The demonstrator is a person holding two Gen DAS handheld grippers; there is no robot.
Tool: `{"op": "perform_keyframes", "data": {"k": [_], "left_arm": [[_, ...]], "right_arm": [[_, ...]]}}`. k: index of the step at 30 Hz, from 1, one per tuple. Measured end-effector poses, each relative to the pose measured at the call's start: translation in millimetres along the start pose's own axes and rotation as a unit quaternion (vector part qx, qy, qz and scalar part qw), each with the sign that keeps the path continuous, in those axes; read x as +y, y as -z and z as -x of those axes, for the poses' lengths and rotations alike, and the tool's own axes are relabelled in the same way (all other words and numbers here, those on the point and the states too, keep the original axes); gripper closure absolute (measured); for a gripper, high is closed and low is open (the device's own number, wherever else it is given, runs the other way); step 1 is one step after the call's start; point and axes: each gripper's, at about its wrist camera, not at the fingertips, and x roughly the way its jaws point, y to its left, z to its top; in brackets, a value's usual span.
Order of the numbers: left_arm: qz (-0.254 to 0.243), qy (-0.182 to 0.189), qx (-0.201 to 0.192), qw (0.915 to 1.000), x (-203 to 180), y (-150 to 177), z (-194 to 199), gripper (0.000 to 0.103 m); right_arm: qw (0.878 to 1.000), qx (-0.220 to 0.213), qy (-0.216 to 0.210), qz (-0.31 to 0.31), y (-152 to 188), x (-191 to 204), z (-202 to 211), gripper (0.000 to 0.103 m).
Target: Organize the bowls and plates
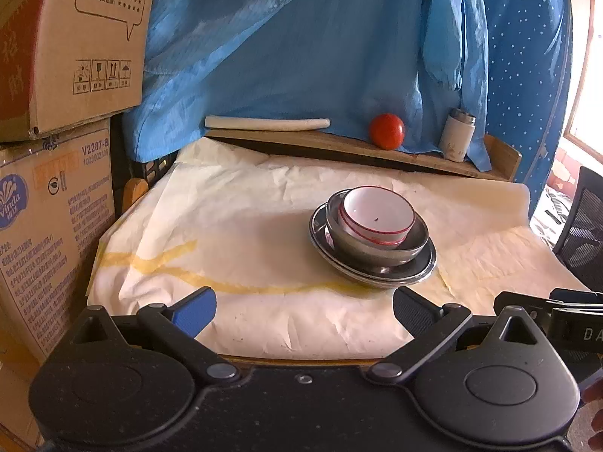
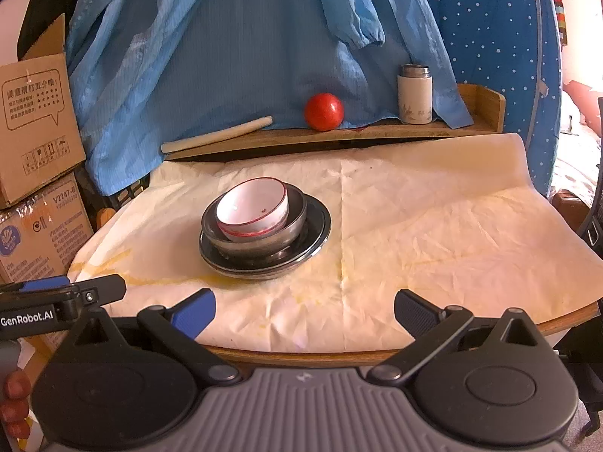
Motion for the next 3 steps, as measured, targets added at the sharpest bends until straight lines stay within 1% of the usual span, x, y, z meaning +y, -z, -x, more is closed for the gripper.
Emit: {"op": "perform_keyframes", "data": {"k": [3], "left_arm": [[0.000, -0.002, 0.005, 1.0000, 0.0, -0.7, -2.2, 0.003]], "right_arm": [[1.000, 0.003, -0.002, -0.001, -0.3, -2.0, -2.3, 0.000]]}}
